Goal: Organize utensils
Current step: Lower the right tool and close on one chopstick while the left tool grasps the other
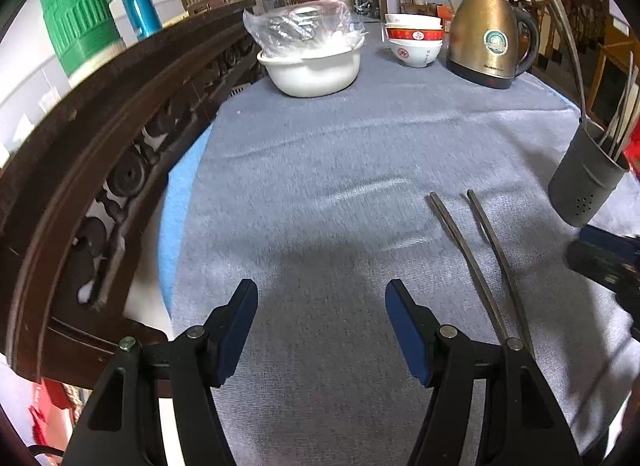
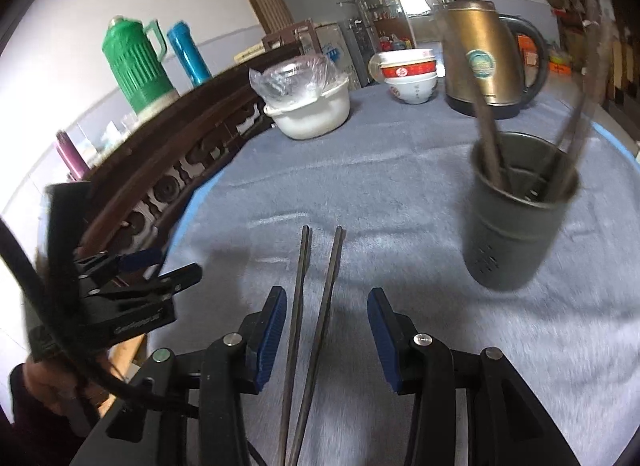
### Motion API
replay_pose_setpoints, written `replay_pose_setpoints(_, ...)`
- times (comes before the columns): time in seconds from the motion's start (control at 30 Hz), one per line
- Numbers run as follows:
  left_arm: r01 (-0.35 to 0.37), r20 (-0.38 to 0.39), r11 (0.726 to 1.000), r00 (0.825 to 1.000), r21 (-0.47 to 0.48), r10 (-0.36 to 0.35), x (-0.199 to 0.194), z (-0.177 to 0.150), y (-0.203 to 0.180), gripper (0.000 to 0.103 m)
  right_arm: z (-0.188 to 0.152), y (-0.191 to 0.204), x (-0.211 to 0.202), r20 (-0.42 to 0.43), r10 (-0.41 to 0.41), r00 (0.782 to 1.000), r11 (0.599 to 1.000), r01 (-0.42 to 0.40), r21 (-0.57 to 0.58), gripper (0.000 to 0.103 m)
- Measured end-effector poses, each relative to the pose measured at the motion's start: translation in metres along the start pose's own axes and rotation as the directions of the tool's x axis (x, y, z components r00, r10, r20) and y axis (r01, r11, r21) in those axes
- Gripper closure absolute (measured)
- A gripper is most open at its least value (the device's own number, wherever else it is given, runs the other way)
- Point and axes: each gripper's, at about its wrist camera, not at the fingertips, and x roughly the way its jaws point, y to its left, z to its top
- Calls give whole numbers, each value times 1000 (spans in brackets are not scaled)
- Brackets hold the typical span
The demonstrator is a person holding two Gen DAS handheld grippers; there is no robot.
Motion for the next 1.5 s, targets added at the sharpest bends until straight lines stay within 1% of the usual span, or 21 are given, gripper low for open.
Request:
replay_pose_setpoints(0.03, 6, -5, 1000, 1000, -8, -6, 2, 0, 3, 36, 2, 0, 7, -13, 3, 1000, 1000, -3, 0, 59)
replay_pose_setpoints(0.07, 8, -7, 1000, 1000, -13, -8, 3, 0, 5, 36, 7, 0, 21, -43, 7, 999, 1000, -7, 4, 65)
replay_pose_setpoints(0.13, 7, -12, 1000, 1000, -23, -8, 6, -1, 10, 36, 12, 0, 38, -79, 7, 997, 1000, -7, 10, 66)
replay_pose_setpoints(0.17, 6, -15, 1000, 1000, -27, -6, 7, -1, 13, 36, 17, 0, 49, -96, 7, 995, 1000, -6, 9, 70)
replay_pose_setpoints(0.27, 1, -25, 999, 1000, -38, -2, 13, -1, 21, 36, 27, 0, 70, -118, -8, 993, 1000, 9, 0, 78)
replay_pose_setpoints(0.37, 2, -36, 999, 999, -49, -4, 18, -1, 26, 36, 35, -1, 91, -159, -20, 987, 1000, 21, 3, 80)
replay_pose_setpoints(0.5, 42, -49, 997, 998, -67, -45, 23, 3, 30, 36, 39, -3, 110, -201, -34, 979, 999, 37, 13, 82)
replay_pose_setpoints(0.57, 66, -53, 995, 996, -73, -70, 24, 7, 29, 36, 39, -2, 117, -220, -55, 974, 998, 58, 5, 91)
replay_pose_setpoints(0.63, 104, -61, 991, 992, -85, -109, 26, 13, 27, 36, 39, -2, 117, -217, -52, 975, 999, 53, -2, 94)
replay_pose_setpoints(0.77, 179, -77, 979, 979, -96, -186, 29, 25, 19, 36, 38, -4, 105, -182, -55, 982, 998, 55, -9, 94)
replay_pose_setpoints(0.9, 232, -103, 969, 965, -85, -241, 37, 41, 0, 36, 37, -5, 74, -113, -17, 993, 1000, 15, -16, 94)
replay_pose_setpoints(0.97, 260, -124, 962, 955, -84, -269, 43, 49, -10, 36, 35, -7, 58, -83, -7, 997, 1000, 6, -20, 94)
replay_pose_setpoints(1.03, 295, -145, 952, 941, -83, -305, 48, 56, -21, 36, 34, -10, 41, -53, 4, 999, 1000, -5, -15, 94)
replay_pose_setpoints(1.07, 319, -158, 945, 932, -79, -327, 50, 59, -28, 36, 32, -11, 33, -33, 13, 999, 1000, -13, -11, 94)
replay_pose_setpoints(1.27, 333, -223, 938, 911, -98, -346, 66, 71, -50, 36, 21, -27, -14, 57, 26, 998, 999, -27, 20, 95)
replay_pose_setpoints(1.43, 319, -297, 933, 886, -168, -357, 86, 81, -54, 36, 18, -39, -36, 106, 40, 994, 998, -45, 44, 95)
replay_pose_setpoints(1.5, 302, -318, 933, 880, -196, -352, 91, 83, -54, 36, 15, -44, -40, 116, 45, 992, 997, -51, 53, 95)
